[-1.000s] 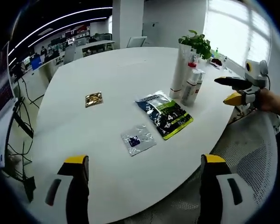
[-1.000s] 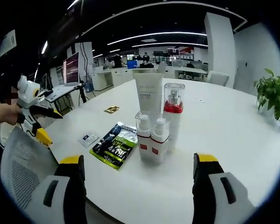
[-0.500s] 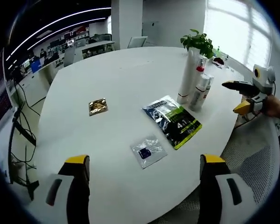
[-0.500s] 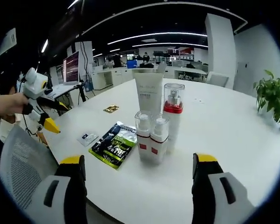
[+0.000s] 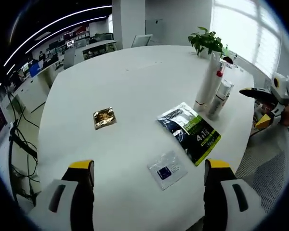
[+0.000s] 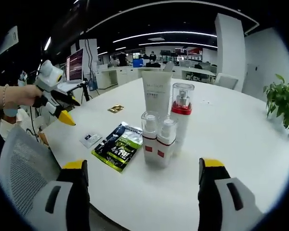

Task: Arrange the skincare products in the storage area until every visible bottle or jar stands upright without overlapping.

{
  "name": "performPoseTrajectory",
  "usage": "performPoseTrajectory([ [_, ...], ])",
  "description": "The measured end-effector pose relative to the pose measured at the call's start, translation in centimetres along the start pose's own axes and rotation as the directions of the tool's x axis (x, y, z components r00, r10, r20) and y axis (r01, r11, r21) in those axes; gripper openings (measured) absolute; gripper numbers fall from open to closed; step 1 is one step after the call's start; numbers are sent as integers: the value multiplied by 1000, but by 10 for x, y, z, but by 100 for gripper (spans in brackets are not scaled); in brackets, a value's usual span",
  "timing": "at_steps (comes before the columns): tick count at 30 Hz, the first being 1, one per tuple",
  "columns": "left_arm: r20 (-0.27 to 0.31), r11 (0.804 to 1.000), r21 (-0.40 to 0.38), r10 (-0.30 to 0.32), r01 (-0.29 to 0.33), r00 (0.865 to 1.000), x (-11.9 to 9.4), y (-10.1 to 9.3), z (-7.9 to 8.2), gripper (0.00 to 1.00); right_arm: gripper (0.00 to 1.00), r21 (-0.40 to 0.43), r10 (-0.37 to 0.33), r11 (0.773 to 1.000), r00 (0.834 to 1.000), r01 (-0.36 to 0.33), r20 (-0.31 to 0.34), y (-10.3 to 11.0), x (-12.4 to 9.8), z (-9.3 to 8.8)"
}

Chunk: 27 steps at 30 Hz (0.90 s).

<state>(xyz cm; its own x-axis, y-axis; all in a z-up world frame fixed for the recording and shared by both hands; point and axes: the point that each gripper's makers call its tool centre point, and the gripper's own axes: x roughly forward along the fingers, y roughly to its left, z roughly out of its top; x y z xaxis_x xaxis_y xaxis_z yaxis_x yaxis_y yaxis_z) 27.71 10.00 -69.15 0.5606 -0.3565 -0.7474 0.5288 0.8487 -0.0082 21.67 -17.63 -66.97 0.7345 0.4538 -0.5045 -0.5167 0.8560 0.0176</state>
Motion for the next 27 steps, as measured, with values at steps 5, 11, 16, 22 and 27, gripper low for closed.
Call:
performPoseTrajectory([
  [5,-16,1000,9,0,0,1000,11,10,5,92,94,-35,-1,999,1000,1,-24,3,1,-2],
  [11,-43,1000,6,-7,8,999,27,21,7,92,94,-49,5,999,999,-7,-40,5,2,-4],
  [16,-60,1000,10,-10,10,998,38,28,11,91,94,-34,3,999,999,-5,-49,2,4,-7],
  [22,-86,1000,16,-8,9,996,53,41,13,90,94,-36,14,999,998,-16,-67,4,7,-11],
  [27,-103,1000,13,-4,5,995,63,50,17,89,94,-30,16,999,997,-18,-78,3,9,-14],
])
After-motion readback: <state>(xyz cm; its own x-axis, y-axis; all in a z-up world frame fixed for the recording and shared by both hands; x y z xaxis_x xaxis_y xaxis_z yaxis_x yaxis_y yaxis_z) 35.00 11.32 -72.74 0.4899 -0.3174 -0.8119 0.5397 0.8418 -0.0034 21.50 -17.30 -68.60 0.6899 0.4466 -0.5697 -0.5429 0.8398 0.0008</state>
